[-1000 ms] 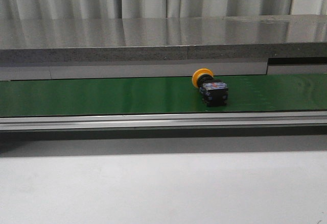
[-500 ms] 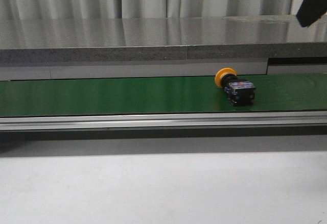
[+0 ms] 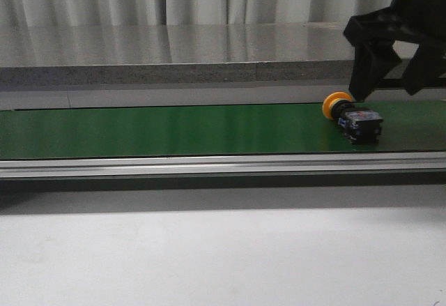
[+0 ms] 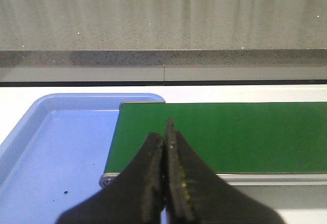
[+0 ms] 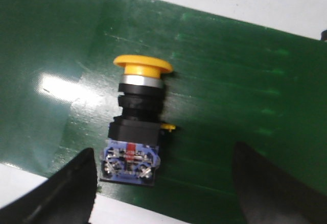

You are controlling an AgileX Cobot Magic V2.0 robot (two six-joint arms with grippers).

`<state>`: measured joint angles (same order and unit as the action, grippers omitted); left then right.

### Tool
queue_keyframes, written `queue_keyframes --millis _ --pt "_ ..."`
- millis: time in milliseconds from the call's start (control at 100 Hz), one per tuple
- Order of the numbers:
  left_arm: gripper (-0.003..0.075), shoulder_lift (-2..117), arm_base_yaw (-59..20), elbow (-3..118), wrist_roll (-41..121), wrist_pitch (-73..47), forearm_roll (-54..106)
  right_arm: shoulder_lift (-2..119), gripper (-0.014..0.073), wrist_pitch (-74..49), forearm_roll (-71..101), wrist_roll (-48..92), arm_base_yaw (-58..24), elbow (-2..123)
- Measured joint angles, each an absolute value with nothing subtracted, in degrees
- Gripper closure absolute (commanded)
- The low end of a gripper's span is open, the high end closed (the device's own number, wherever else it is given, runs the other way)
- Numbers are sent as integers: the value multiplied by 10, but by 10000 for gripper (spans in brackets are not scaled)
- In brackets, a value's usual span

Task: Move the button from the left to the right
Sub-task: 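Lower the right gripper onto the button and grasp its black body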

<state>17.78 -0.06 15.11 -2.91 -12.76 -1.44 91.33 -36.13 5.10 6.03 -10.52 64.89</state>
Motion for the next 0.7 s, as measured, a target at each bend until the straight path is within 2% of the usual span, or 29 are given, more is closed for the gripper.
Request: queue_keyframes --millis 290,360,540,700 --pt "741 178 -1 151 -29 -128 -14 960 58 -354 51 63 -105 651" --pt "741 178 -1 151 -29 -128 -14 969 114 -351 51 64 -105 651" --pt "741 178 -1 151 -29 -128 -14 972 337 -347 51 65 -105 651" --pt "741 178 -1 151 -29 -128 -14 972 356 -348 43 65 -105 653"
